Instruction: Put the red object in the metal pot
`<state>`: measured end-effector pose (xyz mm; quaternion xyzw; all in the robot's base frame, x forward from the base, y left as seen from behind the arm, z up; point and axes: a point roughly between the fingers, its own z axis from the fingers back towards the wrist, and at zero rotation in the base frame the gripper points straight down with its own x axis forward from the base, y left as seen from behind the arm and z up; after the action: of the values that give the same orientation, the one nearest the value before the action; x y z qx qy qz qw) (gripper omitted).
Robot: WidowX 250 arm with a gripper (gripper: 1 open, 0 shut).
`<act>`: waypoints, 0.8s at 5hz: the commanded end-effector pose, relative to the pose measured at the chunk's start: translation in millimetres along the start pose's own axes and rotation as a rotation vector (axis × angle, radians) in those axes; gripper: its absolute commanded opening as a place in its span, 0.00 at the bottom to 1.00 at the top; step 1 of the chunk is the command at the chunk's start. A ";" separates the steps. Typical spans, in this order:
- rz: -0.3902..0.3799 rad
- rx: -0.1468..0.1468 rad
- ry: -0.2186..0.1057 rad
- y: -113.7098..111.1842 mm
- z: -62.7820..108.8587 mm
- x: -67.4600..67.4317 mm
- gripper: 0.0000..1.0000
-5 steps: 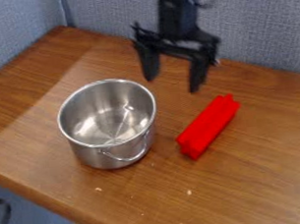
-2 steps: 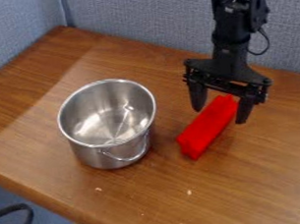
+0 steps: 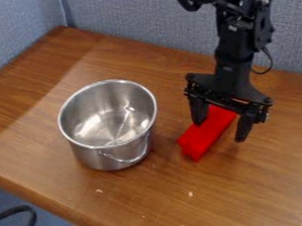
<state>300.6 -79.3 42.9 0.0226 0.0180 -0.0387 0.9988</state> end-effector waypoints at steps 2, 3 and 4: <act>-0.118 0.001 -0.112 6.9 20.3 -3.5 1.00; -0.145 0.006 -0.129 6.9 14.3 -10.4 1.00; -0.168 0.006 -0.138 6.4 8.5 -17.3 1.00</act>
<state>279.0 -71.2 34.4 0.0216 -0.0171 -0.1202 0.9924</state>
